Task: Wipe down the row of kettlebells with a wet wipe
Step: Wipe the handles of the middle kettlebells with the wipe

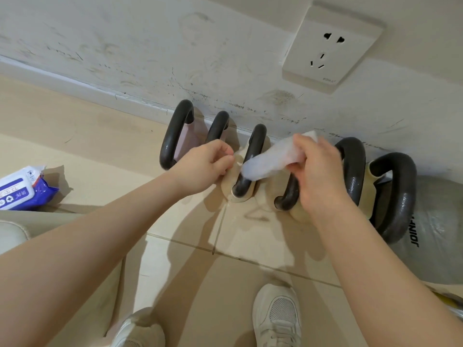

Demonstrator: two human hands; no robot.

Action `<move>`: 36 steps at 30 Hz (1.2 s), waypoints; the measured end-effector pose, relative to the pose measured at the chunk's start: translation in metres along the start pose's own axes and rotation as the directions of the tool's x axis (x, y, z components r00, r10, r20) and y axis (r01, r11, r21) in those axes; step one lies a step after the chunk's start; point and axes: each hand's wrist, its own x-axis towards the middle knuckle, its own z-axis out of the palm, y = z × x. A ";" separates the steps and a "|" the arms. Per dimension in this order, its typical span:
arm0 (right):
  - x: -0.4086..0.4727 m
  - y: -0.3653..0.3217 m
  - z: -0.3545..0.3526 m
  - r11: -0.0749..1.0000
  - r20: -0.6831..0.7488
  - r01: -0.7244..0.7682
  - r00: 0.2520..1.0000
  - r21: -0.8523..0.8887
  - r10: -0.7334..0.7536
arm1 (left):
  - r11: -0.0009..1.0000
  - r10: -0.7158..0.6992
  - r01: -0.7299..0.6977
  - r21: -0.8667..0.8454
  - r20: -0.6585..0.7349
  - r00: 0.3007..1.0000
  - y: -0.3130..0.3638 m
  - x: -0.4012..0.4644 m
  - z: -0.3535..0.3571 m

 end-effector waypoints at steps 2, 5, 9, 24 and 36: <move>0.002 -0.005 -0.002 0.869 -0.062 0.270 0.944 -0.416 -0.323 | 0.999 -0.026 0.026 -0.019 -0.001 1.000 0.002 0.005 0.010; 0.005 0.002 0.013 0.711 0.075 0.362 0.913 -0.603 -0.402 | 0.995 -0.044 0.041 0.089 0.028 0.999 0.006 0.012 0.024; 0.011 0.018 0.035 0.777 0.265 0.389 0.919 -0.495 -0.292 | 0.996 -0.028 0.025 0.085 0.041 0.999 0.010 0.020 0.033; 0.089 0.012 0.020 -0.003 0.813 0.814 0.581 -0.581 -0.049 | 0.950 -0.261 0.286 -0.125 0.185 0.947 0.010 0.027 0.031; 0.085 0.018 0.023 -0.003 0.905 0.905 0.426 -0.426 0.014 | 0.958 -0.213 0.240 -0.158 0.169 0.962 -0.008 0.018 0.033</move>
